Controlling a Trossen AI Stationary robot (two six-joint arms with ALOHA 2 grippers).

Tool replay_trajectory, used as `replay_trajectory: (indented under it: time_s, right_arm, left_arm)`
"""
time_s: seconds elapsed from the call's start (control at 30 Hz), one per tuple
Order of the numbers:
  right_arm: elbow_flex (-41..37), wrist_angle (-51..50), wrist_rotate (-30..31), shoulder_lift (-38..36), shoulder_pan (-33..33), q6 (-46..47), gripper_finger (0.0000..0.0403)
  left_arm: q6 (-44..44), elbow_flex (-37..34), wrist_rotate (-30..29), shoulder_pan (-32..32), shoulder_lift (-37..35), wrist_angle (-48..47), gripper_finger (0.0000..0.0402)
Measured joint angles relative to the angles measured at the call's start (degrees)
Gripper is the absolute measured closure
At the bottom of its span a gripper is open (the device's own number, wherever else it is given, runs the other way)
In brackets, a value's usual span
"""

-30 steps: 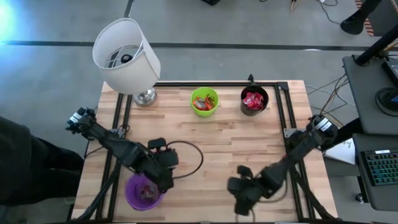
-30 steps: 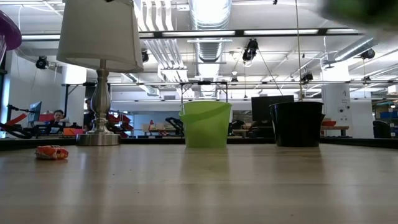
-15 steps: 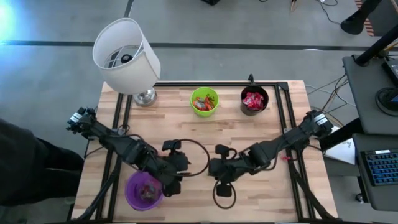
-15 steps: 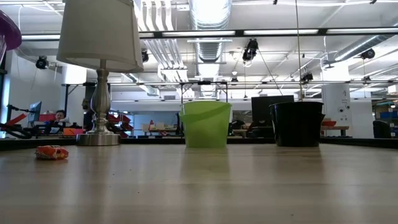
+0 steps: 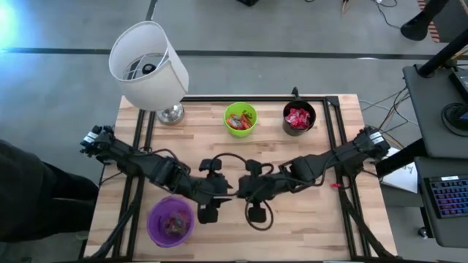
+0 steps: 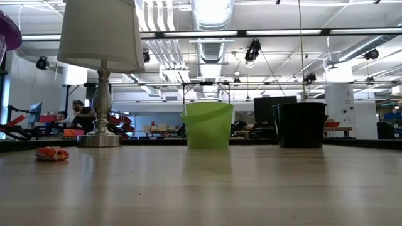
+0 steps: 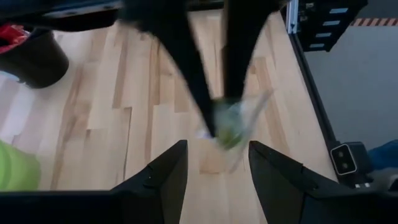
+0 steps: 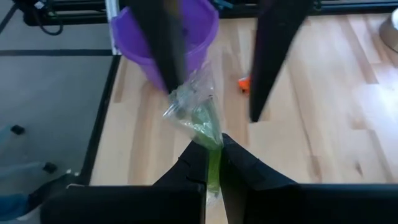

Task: Sort candy
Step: Put the green gummy into the violet bucket

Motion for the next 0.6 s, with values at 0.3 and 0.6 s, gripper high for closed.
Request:
replay_trajectory:
  time_s: [0.3,0.6]
  right_arm:
    - [-0.06,0.38,-1.53,0.0,-1.77,-0.74,0.039]
    - [-0.06,0.45,-3.14,0.0,-2.16,-0.64,0.039]
  left_arm:
    - [1.54,0.0,0.65,0.39,0.0,0.93,0.0249]
    - [3.77,0.0,0.61,1.59,0.0,1.73,0.0311]
